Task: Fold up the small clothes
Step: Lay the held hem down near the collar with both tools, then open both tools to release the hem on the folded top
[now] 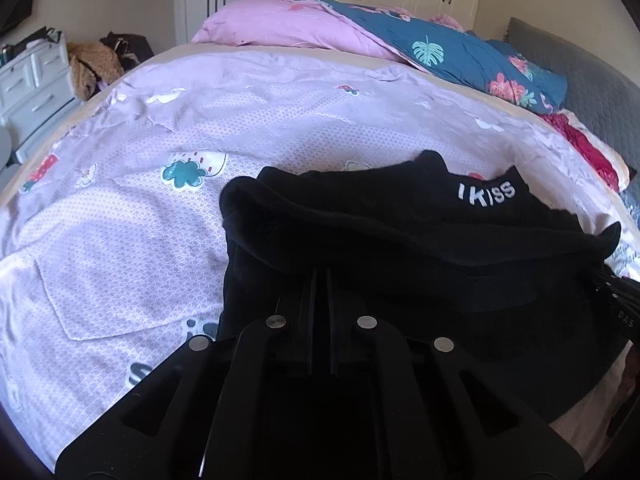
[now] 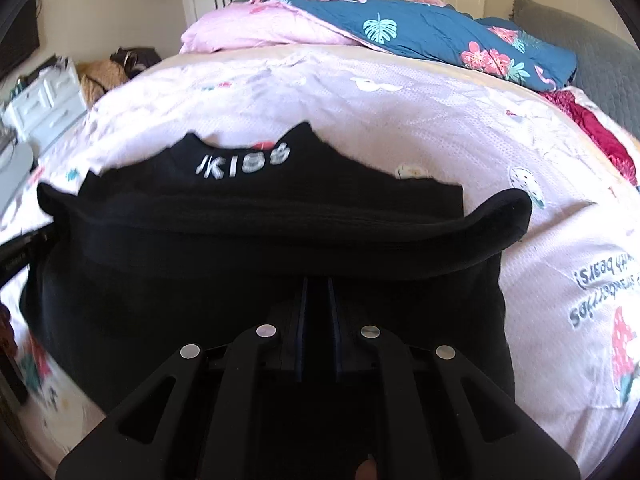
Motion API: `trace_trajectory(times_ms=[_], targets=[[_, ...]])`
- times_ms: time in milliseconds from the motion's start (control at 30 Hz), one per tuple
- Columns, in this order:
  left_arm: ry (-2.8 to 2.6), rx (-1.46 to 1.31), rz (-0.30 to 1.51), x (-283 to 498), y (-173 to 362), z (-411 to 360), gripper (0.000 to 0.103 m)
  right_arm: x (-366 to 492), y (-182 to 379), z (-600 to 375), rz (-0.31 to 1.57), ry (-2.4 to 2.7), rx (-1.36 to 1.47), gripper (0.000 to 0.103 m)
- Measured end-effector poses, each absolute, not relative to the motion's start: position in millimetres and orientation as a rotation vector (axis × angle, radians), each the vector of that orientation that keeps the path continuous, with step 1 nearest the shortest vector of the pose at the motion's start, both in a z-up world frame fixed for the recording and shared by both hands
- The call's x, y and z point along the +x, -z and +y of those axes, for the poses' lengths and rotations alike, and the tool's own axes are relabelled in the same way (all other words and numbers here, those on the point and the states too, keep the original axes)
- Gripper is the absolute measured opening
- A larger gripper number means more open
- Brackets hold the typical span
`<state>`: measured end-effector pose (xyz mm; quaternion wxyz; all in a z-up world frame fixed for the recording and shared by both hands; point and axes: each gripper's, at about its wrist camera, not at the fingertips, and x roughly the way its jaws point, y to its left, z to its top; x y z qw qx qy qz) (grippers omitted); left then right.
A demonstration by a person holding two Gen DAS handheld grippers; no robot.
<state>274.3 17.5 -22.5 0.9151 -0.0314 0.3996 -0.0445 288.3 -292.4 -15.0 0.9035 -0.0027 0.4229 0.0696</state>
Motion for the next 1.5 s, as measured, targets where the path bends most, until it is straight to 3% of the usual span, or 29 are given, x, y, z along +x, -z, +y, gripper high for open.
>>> trace_trajectory(times_ms=[267,433,500,567,600,767,800,833,867,933,1300,1500], targets=[[0.041,-0.148,0.748,288,6,43,0.002,318,3,-311,0.802,-0.096,0.050,0.009],[-0.007,-0.228,0.737,292,5,70,0.016,317,-4,-338,0.782,-0.035,0.088,0.012],[0.010,-0.248,0.764,296,10,74,0.023,316,-6,-350,0.773,0.005,0.088,0.020],[0.035,-0.251,0.783,300,14,74,0.028,316,-6,-362,0.785,0.034,0.062,0.042],[0.049,-0.253,0.789,303,15,73,0.030,317,-3,-365,0.800,0.035,0.043,0.046],[0.085,-0.209,0.828,309,27,61,0.030,321,13,-369,0.846,0.045,0.003,0.048],[0.086,-0.194,0.830,309,29,58,0.022,322,15,-370,0.849,0.036,0.016,0.048],[0.088,-0.185,0.830,309,29,57,0.013,322,16,-371,0.854,0.029,0.028,0.044],[0.088,-0.176,0.827,309,29,56,0.011,322,17,-370,0.853,0.020,0.033,0.025],[0.088,-0.165,0.807,306,25,55,0.003,320,16,-369,0.844,-0.009,0.052,0.007],[0.127,-0.269,0.676,295,-14,73,0.002,305,-23,-406,0.699,-0.061,0.326,0.006],[0.092,-0.272,0.722,314,4,70,0.002,315,-2,-416,0.738,-0.019,0.379,0.006]])
